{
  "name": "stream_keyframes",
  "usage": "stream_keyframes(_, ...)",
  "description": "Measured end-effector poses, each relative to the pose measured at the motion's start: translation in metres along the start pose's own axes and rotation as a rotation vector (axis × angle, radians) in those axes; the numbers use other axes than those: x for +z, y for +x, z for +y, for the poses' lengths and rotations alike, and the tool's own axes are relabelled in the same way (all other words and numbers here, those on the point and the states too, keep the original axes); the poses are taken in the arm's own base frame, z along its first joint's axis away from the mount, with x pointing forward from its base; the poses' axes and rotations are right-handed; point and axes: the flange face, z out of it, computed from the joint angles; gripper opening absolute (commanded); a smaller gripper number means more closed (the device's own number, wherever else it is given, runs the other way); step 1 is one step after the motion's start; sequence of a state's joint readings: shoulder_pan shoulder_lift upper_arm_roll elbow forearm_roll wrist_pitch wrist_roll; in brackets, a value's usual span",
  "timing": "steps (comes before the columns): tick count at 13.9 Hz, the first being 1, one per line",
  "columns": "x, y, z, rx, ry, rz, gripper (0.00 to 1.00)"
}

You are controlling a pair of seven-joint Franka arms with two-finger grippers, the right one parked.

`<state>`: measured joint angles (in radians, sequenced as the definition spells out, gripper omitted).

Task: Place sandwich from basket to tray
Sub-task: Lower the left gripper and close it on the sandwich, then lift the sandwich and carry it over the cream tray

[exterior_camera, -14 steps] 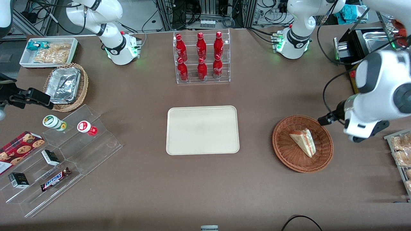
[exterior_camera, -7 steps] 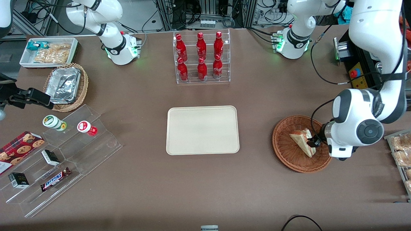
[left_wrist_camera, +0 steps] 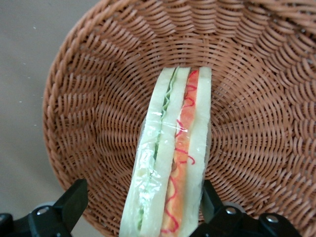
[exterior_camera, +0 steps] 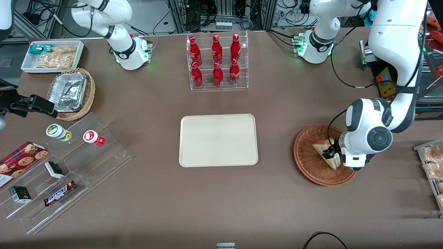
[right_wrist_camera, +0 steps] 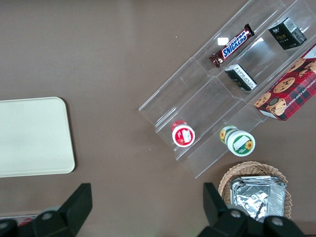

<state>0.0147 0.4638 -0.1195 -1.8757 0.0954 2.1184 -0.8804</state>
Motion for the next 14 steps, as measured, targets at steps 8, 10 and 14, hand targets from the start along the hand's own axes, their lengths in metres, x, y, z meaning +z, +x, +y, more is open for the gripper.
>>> stream_keyframes(8,0.005,-0.003,0.005,0.009,-0.031,0.021,0.26)
stream_keyframes(10,-0.021,-0.014,0.020,0.040,-0.034,0.020,0.26)
stream_keyframes(14,-0.111,-0.104,0.093,0.168,-0.031,0.008,0.26)
